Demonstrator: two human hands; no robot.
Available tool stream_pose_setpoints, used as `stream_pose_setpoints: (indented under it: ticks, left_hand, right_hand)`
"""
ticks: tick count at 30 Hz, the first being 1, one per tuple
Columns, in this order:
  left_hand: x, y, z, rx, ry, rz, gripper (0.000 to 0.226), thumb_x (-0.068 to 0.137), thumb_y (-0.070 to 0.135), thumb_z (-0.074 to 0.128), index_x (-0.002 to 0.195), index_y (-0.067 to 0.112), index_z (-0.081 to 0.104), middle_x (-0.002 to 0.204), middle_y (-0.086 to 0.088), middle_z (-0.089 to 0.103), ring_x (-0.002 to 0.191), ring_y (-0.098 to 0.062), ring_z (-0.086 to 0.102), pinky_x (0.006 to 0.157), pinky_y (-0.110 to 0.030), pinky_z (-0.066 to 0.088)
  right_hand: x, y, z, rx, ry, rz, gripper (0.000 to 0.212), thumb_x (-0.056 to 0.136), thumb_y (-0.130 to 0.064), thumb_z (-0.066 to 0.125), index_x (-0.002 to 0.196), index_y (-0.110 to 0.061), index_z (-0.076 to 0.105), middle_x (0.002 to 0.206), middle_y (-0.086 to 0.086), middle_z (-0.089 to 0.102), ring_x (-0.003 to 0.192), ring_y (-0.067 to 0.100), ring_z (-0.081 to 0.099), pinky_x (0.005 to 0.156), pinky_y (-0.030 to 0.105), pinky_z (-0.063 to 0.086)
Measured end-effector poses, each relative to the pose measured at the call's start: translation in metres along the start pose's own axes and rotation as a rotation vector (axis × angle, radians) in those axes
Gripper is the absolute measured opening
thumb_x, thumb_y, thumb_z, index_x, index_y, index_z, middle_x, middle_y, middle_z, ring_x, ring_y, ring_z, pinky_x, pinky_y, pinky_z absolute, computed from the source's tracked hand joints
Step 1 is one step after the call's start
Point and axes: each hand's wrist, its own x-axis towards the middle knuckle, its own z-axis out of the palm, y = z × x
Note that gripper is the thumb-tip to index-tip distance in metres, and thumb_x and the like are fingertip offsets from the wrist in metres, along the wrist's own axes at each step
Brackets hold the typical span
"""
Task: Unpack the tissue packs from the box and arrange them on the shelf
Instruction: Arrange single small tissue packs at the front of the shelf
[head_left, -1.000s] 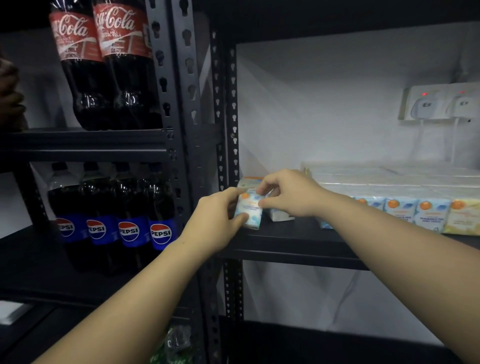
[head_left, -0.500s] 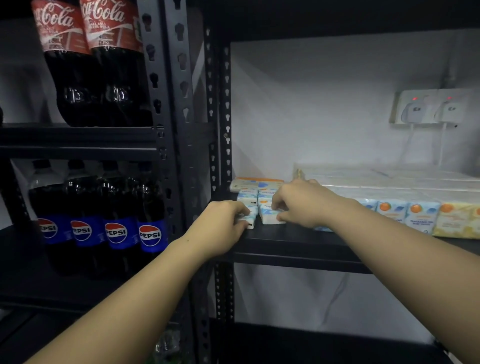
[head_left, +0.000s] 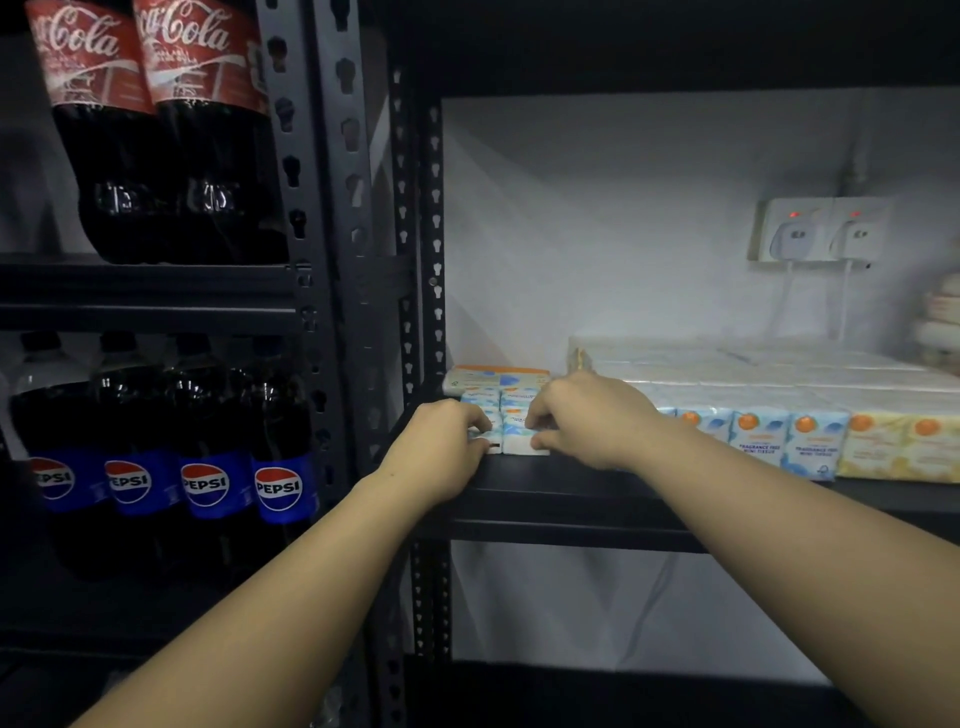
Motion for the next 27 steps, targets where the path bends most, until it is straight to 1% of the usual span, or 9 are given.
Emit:
stream_pose_setpoints:
  ticks: [6, 11, 16, 27]
  left_hand:
    - [0.0028, -0.0009, 0.0002, -0.045, -0.016, -0.028, 0.027, 0.098, 0.027, 0.066, 0.124, 0.023, 0.072, 0.135, -0.003, 0.066, 0.121, -0.020, 0.061, 0.093, -0.027, 0.046]
    - [0.0032, -0.0006, 0.0010, -0.084, -0.013, -0.055, 0.025, 0.098, 0.028, 0.067, 0.122, 0.023, 0.072, 0.135, -0.004, 0.065, 0.120, -0.020, 0.062, 0.086, -0.024, 0.042]
    - [0.0061, -0.0006, 0.0015, -0.094, -0.022, -0.091, 0.024, 0.099, 0.025, 0.063, 0.122, 0.023, 0.071, 0.137, -0.006, 0.062, 0.117, -0.022, 0.062, 0.082, -0.027, 0.044]
    - [0.0087, -0.0007, 0.0031, -0.094, -0.039, -0.100, 0.025, 0.101, 0.027, 0.061, 0.126, 0.024, 0.067, 0.139, -0.006, 0.061, 0.117, -0.021, 0.061, 0.084, -0.028, 0.046]
  right_hand:
    - [-0.0001, -0.0004, 0.0016, 0.012, 0.018, 0.048, 0.029, 0.091, -0.050, 0.069, 0.117, -0.038, 0.073, 0.121, -0.009, 0.069, 0.106, 0.021, 0.064, 0.081, 0.037, 0.054]
    - [-0.0003, -0.0030, 0.0027, 0.021, 0.033, 0.067, 0.028, 0.091, -0.052, 0.068, 0.115, -0.038, 0.074, 0.117, -0.010, 0.070, 0.104, 0.020, 0.063, 0.082, 0.037, 0.055]
    - [0.0008, -0.0049, 0.0040, 0.037, 0.029, 0.089, 0.025, 0.091, -0.053, 0.068, 0.111, -0.040, 0.074, 0.117, -0.010, 0.069, 0.105, 0.021, 0.063, 0.084, 0.040, 0.055]
    - [0.0000, -0.0089, 0.0043, -0.035, 0.052, 0.091, 0.024, 0.094, -0.051, 0.065, 0.108, -0.034, 0.075, 0.109, -0.006, 0.072, 0.100, 0.023, 0.064, 0.079, 0.039, 0.056]
